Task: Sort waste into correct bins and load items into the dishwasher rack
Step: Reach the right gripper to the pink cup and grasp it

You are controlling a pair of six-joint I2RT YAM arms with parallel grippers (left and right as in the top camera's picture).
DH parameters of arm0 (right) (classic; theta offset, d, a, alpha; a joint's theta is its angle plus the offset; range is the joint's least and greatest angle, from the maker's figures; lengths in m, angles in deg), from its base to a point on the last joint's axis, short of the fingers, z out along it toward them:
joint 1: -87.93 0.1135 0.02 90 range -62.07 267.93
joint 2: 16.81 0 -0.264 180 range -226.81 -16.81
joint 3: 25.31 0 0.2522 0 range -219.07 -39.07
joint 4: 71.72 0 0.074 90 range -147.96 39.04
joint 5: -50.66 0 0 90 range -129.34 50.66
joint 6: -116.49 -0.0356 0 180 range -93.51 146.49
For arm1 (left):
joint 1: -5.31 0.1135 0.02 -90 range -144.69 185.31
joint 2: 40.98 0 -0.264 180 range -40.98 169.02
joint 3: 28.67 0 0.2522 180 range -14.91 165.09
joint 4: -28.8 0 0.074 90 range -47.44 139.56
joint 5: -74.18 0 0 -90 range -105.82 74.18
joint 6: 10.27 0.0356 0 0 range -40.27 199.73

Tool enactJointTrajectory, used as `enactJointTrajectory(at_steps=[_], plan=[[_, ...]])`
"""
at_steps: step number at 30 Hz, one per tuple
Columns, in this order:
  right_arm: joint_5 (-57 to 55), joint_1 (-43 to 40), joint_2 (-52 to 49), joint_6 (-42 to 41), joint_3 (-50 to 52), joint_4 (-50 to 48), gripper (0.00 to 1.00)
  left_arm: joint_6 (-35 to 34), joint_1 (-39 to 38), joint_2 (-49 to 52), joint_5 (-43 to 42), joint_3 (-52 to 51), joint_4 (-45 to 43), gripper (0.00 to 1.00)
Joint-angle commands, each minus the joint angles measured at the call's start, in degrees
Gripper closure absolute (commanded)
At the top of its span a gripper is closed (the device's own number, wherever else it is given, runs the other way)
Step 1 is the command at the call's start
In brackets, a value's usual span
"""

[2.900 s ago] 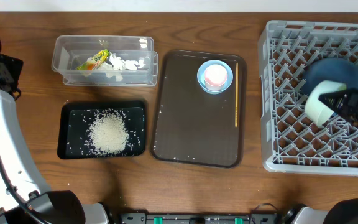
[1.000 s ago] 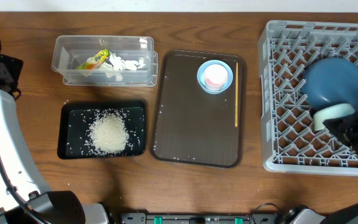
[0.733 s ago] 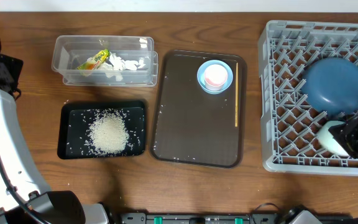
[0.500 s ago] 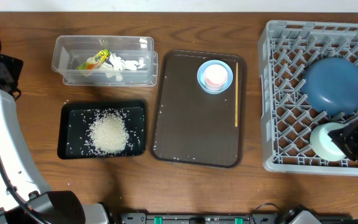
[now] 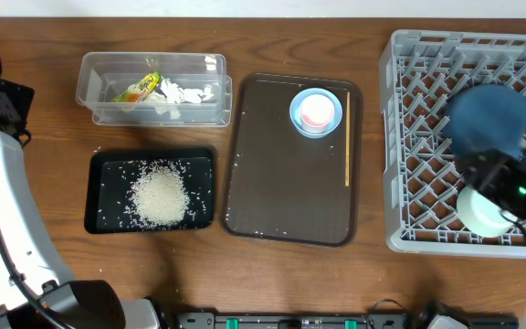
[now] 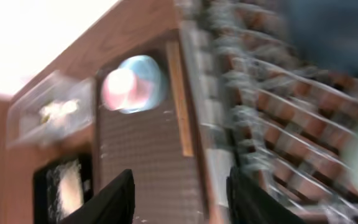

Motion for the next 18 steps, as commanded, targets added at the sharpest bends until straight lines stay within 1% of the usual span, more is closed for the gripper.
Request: enactJointTrajectory(at_steps=[1, 3, 4, 6, 8, 10, 14, 18], plan=[[-7.65, 11.67, -1.44, -7.56, -6.38, -1.55, 0.51, -0.07, 0.11, 0.00, 0.35, -0.17, 0.02, 0.07], [-15.87, 20.02, -4.61, -8.66, -11.65, -1.53, 0.46, -0.07, 0.11, 0.00, 0.35, -0.17, 0.02, 0.07], [-19.47, 23.98, -6.78, -8.79, -14.56, -1.27, 0.42, -0.07, 0.11, 0.00, 0.35, -0.17, 0.02, 0.07], [-24.96, 30.49, -11.56, -8.76, -20.22, -0.31, 0.40, -0.09, 0.09, 0.00, 0.35, -0.17, 0.04, 0.07], [-29.70, 35.78, -17.35, -8.74, -26.45, 1.36, 0.40, -0.07, 0.11, 0.00, 0.35, -0.17, 0.04, 0.07], [-32.85, 39.26, -23.47, -7.58, -32.61, 2.97, 0.39, -0.07, 0.11, 0.00, 0.35, -0.17, 0.02, 0.07], [-34.10, 42.40, -35.41, -5.46, -43.36, 4.59, 0.39, -0.07, 0.11, 0.00, 0.35, -0.17, 0.02, 0.07], [-34.18, 45.18, -45.57, -3.76, -50.07, 3.37, 0.39, -0.07, 0.09, 0.00, 0.35, -0.17, 0.02, 0.07]])
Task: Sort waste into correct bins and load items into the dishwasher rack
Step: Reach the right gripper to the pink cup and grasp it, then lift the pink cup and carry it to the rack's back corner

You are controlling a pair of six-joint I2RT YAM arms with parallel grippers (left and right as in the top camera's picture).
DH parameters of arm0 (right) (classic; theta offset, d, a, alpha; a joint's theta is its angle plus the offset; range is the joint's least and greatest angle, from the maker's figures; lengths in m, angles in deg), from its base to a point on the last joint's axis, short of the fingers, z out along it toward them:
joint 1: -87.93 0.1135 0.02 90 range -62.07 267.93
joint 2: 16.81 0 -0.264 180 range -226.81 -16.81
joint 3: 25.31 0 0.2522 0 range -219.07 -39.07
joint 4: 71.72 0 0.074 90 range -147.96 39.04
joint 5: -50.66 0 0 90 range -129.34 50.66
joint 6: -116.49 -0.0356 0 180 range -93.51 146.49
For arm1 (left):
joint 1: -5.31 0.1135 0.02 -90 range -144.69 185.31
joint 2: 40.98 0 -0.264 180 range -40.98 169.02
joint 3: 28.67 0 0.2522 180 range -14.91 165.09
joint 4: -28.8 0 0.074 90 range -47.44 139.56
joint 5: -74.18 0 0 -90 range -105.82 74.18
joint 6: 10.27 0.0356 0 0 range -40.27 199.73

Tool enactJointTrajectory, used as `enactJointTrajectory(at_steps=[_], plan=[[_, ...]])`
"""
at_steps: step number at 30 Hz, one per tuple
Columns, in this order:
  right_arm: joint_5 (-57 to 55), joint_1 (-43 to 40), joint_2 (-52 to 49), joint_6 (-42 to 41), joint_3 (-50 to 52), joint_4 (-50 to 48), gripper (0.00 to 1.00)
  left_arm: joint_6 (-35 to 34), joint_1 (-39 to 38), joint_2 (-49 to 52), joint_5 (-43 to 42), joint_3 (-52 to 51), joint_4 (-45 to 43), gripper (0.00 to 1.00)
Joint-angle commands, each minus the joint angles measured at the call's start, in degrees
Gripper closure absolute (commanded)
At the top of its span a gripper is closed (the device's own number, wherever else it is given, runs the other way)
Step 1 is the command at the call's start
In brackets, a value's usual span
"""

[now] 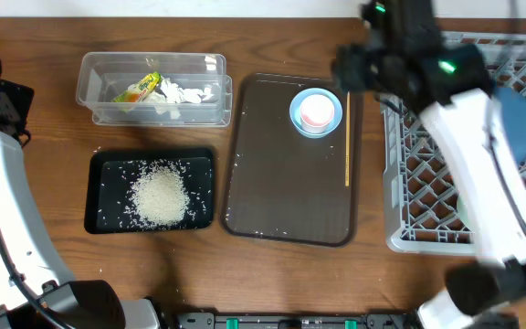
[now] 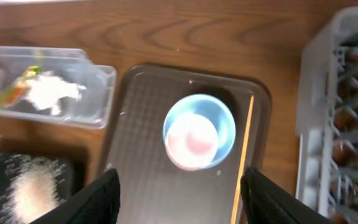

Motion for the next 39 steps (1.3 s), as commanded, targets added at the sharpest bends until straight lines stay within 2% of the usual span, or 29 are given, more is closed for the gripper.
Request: enactJointTrajectory(at_steps=[1, 6, 10, 16, 28, 29, 32, 34, 39], plan=[[-2.80, 2.71, -7.08, 2.03, -4.72, -0.42, 0.39, -0.07, 0.09, 0.00, 0.35, -0.17, 0.02, 0.07], [-3.08, 5.70, -15.50, 1.81, -6.38, -5.01, 0.39, -0.07, 0.11, 0.00, 0.35, -0.17, 0.02, 0.07], [-5.60, 8.24, -20.65, -2.51, -6.38, -6.64, 0.42, -0.07, 0.11, 0.00, 0.35, -0.17, 0.02, 0.07], [-12.72, 10.69, -25.59, -8.22, -6.38, -4.55, 0.43, -0.07, 0.09, 0.00, 0.35, -0.17, 0.02, 0.07], [-13.42, 10.36, -29.18, -10.03, -6.32, 0.85, 0.45, -0.07, 0.09, 0.00, 0.35, -0.17, 0.02, 0.07], [-13.33, 10.36, -29.46, -10.05, -6.29, 0.87, 0.48, -0.07, 0.09, 0.00, 0.35, -0.17, 0.04, 0.07], [-13.31, 10.38, -30.10, -10.05, -6.29, 0.96, 0.67, -0.07, 0.09, 0.00, 0.35, -0.17, 0.02, 0.07], [-13.31, 10.38, -30.01, -10.05, -6.32, 0.87, 0.76, -0.07, 0.11, 0.00, 0.35, -0.17, 0.04, 0.07], [-13.07, 10.14, -28.41, -10.05, -7.13, 1.64, 0.92, -0.07, 0.09, 0.00, 0.35, -0.17, 0.02, 0.07]])
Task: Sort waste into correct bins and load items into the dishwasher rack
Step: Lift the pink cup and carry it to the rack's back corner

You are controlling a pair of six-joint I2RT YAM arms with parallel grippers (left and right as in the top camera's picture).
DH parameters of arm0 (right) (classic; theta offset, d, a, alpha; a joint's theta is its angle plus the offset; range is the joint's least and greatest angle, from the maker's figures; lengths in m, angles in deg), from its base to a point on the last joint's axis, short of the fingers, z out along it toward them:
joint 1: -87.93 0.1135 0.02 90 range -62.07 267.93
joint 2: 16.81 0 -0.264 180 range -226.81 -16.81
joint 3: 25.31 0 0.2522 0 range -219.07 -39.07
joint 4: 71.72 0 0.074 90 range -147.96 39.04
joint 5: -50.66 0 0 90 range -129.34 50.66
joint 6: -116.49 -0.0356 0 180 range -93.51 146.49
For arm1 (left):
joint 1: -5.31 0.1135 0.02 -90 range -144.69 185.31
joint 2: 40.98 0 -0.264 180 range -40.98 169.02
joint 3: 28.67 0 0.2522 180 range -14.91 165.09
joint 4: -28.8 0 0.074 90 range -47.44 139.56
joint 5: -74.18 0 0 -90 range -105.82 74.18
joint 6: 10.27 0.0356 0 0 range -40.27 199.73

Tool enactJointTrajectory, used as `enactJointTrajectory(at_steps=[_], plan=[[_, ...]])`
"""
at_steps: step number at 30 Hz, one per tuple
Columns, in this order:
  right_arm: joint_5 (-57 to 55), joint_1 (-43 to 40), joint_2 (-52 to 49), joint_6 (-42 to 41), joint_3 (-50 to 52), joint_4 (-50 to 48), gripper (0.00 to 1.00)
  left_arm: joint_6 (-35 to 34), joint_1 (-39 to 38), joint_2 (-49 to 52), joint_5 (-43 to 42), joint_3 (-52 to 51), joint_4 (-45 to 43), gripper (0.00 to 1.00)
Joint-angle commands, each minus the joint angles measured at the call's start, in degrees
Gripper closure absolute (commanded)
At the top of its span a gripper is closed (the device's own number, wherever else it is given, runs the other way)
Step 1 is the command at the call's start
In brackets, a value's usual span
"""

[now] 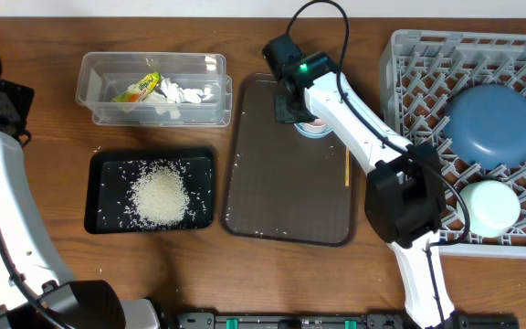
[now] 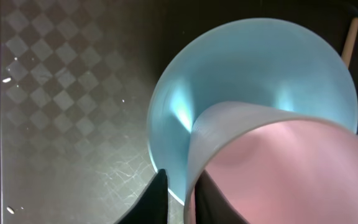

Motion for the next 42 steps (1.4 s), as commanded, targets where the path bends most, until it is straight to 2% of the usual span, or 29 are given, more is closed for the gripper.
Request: enactJointTrajectory(at_steps=[1, 5, 10, 12, 16, 21, 24, 26, 33, 39, 42], plan=[[-0.83, -0.70, 1.79, -0.46, -2.14, 0.94, 0.94, -0.07, 0.09, 0.00, 0.35, -0.17, 0.00, 0.07], [0.83, -2.43, 5.62, 0.24, -5.75, 3.04, 0.99, -0.07, 0.09, 0.00, 0.35, -0.17, 0.00, 0.07], [9.81, -8.13, 12.20, 6.54, -9.16, 3.45, 0.99, -0.07, 0.11, 0.00, 0.35, -0.17, 0.02, 0.07], [15.28, -11.72, 14.78, 8.48, -9.20, 3.26, 0.99, -0.07, 0.11, 0.00, 0.35, -0.17, 0.00, 0.07], [33.42, -22.03, 18.56, 15.10, -9.20, 3.54, 0.99, -0.07, 0.09, 0.00, 0.35, -0.17, 0.00, 0.07], [58.07, -35.93, 18.53, 29.66, -9.14, 4.50, 0.99, -0.07, 0.11, 0.00, 0.35, -0.17, 0.00, 0.07], [72.74, -44.70, 16.85, 44.24, -8.37, 6.71, 0.99, -0.07, 0.09, 0.00, 0.35, -0.17, 0.00, 0.07], [77.59, -48.72, 15.82, 50.69, -6.93, 6.73, 0.99, -0.07, 0.11, 0.00, 0.35, -0.17, 0.00, 0.07], [79.34, -58.14, 9.68, 51.60, -4.00, -1.73, 0.99, -0.07, 0.09, 0.00, 0.35, -0.17, 0.00, 0.07], [79.76, -64.37, 4.66, 45.18, -4.00, -6.97, 0.99, -0.07, 0.11, 0.00, 0.35, -0.17, 0.02, 0.07], [83.10, -67.19, 2.43, 44.52, -4.00, -8.17, 0.99, -0.07, 0.09, 0.00, 0.35, -0.17, 0.00, 0.07]])
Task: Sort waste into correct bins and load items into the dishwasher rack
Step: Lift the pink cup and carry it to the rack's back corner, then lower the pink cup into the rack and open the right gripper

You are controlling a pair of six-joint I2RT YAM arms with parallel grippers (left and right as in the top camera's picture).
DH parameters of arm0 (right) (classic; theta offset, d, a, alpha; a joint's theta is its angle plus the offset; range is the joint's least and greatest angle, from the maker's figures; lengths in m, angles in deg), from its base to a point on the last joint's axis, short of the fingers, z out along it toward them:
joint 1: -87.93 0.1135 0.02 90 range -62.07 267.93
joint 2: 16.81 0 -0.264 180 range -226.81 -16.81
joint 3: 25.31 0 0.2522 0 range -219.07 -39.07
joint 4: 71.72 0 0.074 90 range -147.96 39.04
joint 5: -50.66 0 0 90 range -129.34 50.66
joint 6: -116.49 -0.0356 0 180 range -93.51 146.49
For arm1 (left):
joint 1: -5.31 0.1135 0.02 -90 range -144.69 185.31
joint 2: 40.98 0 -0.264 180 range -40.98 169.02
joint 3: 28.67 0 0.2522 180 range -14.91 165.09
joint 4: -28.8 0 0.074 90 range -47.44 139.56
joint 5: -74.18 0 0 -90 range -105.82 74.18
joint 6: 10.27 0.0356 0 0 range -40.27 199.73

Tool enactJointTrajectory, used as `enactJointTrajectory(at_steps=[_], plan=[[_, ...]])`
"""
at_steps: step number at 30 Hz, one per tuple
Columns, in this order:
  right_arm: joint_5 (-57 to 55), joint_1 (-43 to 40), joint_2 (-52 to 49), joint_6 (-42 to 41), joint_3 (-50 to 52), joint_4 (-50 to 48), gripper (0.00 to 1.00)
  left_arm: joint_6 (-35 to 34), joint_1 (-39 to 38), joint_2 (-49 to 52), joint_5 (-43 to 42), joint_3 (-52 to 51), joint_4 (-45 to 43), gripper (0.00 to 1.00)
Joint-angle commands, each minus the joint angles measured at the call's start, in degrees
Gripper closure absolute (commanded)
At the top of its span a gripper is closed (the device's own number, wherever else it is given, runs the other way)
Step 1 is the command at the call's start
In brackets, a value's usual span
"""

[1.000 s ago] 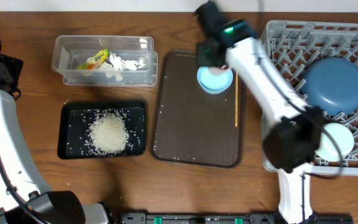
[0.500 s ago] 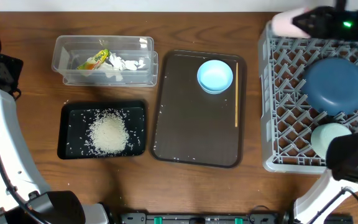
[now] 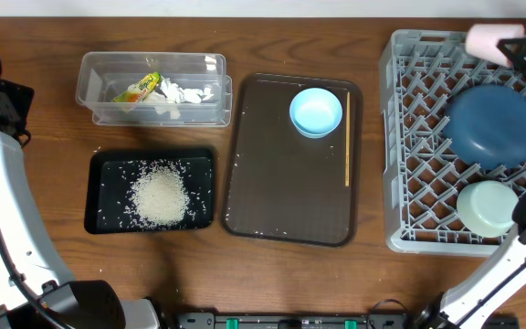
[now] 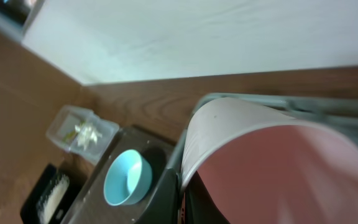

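My right gripper [image 3: 511, 47] holds a pink cup [image 3: 488, 38] by its rim above the far right corner of the grey dishwasher rack [image 3: 400, 137]; in the right wrist view the pink cup [image 4: 272, 155] fills the frame with the fingers pinching its wall. A light blue bowl [image 3: 316, 111] stays on the brown tray [image 3: 281, 183], beside a wooden chopstick [image 3: 347, 137]. The rack holds a dark blue plate [image 3: 491, 126] and a pale green cup [image 3: 485, 207]. My left arm stands at the left edge; its gripper is out of view.
A clear bin [image 3: 153, 89] at the back left holds wrappers and paper scraps. In front of it a black tray [image 3: 151, 190] carries a heap of rice. Rice grains lie scattered on the brown tray.
My right gripper was down in the blue bowl, its fingers around the pink cup's wall. Now it holds the cup lifted over the rack's far right corner. The bowl is left empty.
My right gripper was over the rack near the green cup. Then it hung open above the tray's bowl with the pink cup inside. Then its fingers straddled the cup's rim in the bowl. Now the cup is out and over the rack.
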Motion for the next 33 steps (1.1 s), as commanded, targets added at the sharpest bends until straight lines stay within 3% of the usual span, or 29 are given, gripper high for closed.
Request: enactJointTrajectory(at_steps=[1, 16, 23, 33], plan=[[6.99, -3.50, -2.23, -1.79, 0.11, -1.11, 0.99, -0.07, 0.11, 0.00, 0.35, -0.17, 0.02, 0.07], [20.63, -12.09, -10.97, -1.79, 0.15, -8.90, 0.99, -0.07, 0.09, 0.00, 0.35, -0.17, 0.00, 0.07], [20.41, -12.96, -11.26, -1.79, 0.15, -9.51, 0.99, -0.07, 0.11, 0.00, 0.35, -0.17, 0.00, 0.07], [11.47, -13.18, -11.28, -4.87, 0.33, -11.37, 0.99, -0.07, 0.09, 0.00, 0.35, -0.17, 0.00, 0.07]])
